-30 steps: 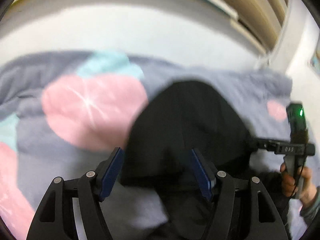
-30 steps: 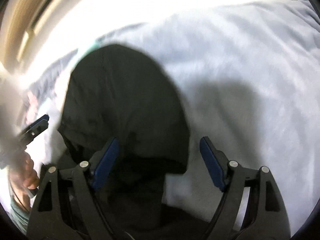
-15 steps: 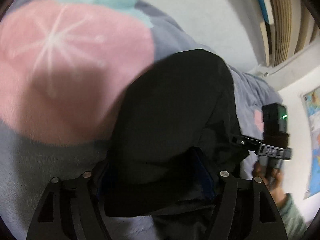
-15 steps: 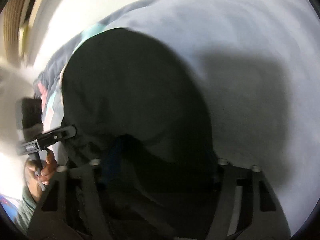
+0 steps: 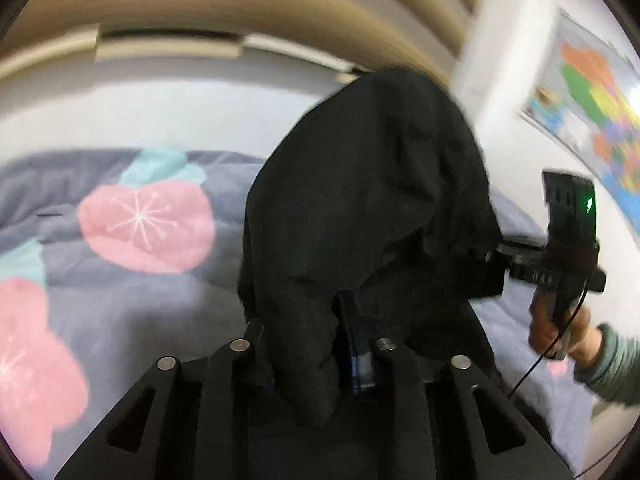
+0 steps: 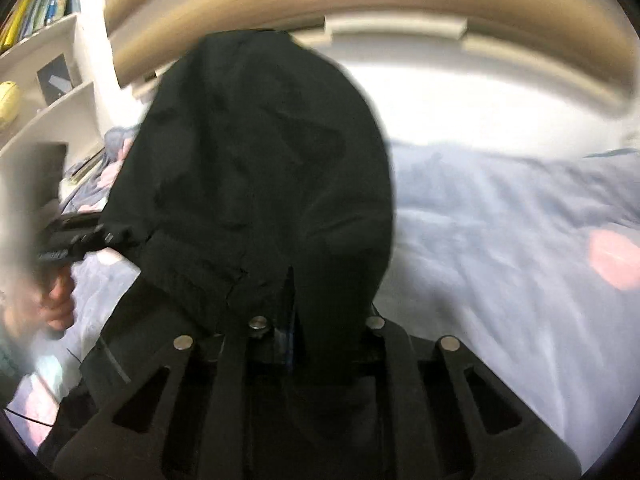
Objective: Fold large clothes
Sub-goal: 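Lift the hood with both grippers and fold it over the jacket body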
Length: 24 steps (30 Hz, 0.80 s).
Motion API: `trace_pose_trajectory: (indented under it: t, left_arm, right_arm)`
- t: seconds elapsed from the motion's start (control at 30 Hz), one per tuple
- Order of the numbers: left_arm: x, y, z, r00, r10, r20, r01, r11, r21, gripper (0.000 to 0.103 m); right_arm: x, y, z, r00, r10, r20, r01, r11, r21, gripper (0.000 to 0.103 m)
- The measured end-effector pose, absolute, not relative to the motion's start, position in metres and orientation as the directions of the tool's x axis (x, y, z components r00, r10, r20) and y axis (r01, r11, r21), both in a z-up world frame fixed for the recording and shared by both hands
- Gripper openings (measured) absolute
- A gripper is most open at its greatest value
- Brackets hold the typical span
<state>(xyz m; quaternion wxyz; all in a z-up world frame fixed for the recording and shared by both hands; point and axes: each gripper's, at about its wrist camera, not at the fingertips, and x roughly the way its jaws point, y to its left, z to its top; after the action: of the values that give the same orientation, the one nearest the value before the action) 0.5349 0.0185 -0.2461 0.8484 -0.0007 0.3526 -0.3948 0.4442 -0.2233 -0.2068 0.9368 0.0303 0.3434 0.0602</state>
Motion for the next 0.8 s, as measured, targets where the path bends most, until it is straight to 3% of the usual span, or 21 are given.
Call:
trace_pose_trajectory:
  t: [0.07, 0.13, 0.27, 0.33, 0.43, 0.63, 0.73, 0.8]
  left_arm:
    - [0.492, 0.027, -0.248, 0.456, -0.636, -0.622, 0.674, 0.703, -0.225, 0.038]
    - [0.455, 0.035, -0.263, 0.472, -0.568, -0.674, 0.649, 0.742, -0.170, 0.039]
    - [0.436, 0.088, -0.331, 0.400, -0.402, -0.823, 0.453, 0.868, -0.204, 0.038]
    - [0.435, 0.111, -0.341, 0.390, -0.387, -0.836, 0.369, 0.897, -0.243, 0.034]
    - [0.432, 0.129, -0.317, 0.423, -0.442, -0.791, 0.334, 0.888, -0.317, 0.035]
    - [0.440, 0.096, -0.243, 0.470, -0.548, -0.692, 0.425, 0.828, -0.366, 0.041]
    - [0.461, 0.058, -0.225, 0.461, -0.565, -0.685, 0.479, 0.807, -0.344, 0.048]
    - [0.473, 0.027, -0.229, 0.444, -0.570, -0.691, 0.501, 0.798, -0.335, 0.048]
  right_arm:
    - [0.397, -0.215, -0.204, 0.780, 0.084, -0.620, -0.062, 0.996, 0.056, 0.015]
    - [0.358, -0.212, -0.218, 0.765, -0.024, -0.644, 0.019, 1.000, -0.015, 0.047]
    - [0.321, -0.237, -0.272, 0.593, -0.046, -0.804, 0.122, 0.992, 0.033, 0.047]
    - [0.317, -0.246, -0.284, 0.540, -0.012, -0.842, 0.134, 0.988, 0.072, 0.047]
    - [0.320, -0.254, -0.276, 0.521, 0.040, -0.852, 0.132, 0.983, 0.127, 0.047]
    - [0.324, -0.213, -0.220, 0.604, 0.051, -0.795, 0.066, 0.991, 0.114, 0.054]
    - [0.348, -0.191, -0.210, 0.610, 0.082, -0.788, 0.034, 0.991, 0.130, 0.067]
    - [0.373, -0.185, -0.218, 0.597, 0.140, -0.790, 0.036, 0.979, 0.201, 0.070]
